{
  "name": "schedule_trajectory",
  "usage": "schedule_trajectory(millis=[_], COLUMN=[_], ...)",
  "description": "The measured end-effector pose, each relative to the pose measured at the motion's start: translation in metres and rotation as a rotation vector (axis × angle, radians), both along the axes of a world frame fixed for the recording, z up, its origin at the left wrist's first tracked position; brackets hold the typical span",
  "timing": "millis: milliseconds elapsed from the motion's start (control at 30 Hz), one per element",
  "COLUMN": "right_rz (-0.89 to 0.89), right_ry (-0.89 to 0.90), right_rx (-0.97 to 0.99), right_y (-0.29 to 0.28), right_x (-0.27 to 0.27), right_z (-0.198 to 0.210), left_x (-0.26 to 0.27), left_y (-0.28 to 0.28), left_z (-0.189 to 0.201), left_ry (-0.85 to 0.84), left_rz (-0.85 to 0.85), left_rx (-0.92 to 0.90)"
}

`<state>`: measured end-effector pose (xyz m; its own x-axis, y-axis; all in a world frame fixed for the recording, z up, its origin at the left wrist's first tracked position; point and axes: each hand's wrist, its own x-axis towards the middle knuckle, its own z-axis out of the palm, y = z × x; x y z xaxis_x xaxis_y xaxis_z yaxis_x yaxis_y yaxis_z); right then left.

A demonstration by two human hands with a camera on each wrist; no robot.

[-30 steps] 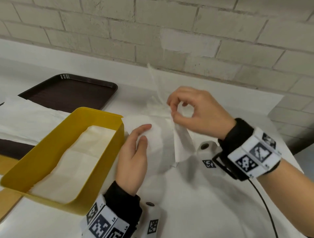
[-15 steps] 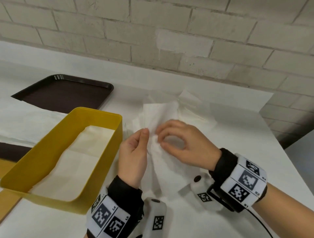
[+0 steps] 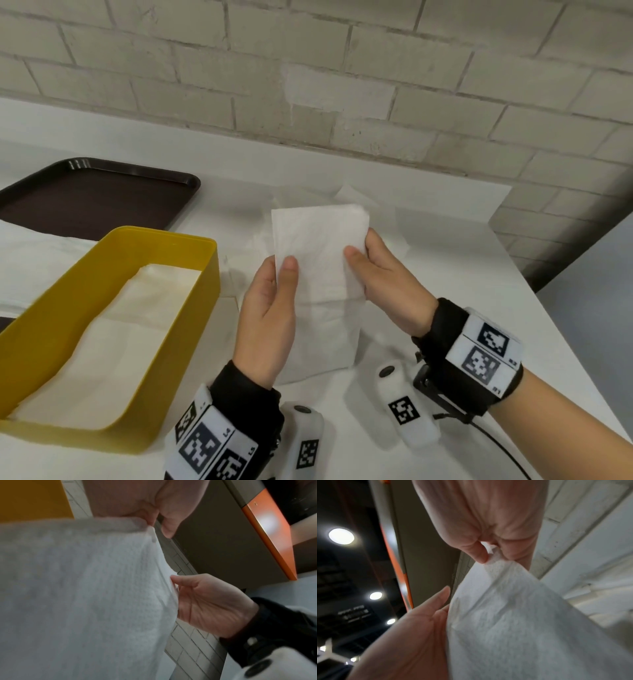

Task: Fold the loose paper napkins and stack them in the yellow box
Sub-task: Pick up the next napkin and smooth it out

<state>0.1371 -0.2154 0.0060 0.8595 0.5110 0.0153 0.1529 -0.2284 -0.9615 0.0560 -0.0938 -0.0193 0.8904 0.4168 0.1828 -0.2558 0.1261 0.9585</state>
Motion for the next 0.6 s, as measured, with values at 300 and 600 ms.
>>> schedule_trajectory(millis=[300, 600], right_rz=[-0.048, -0.144], right_ry=[-0.067, -0.288], right_rx=[-0.275, -1.021], right_y=[-0.010, -0.022], right_x=[0.053, 0.192], right_z=[0.010, -0.015], left_x=[0.004, 0.004], left_y=[-0.001, 0.005], left_z=[-0.006, -0.009], left_ry=[0.061, 0.079], left_rz=[0.105, 0.139], left_rx=[0.114, 0.093])
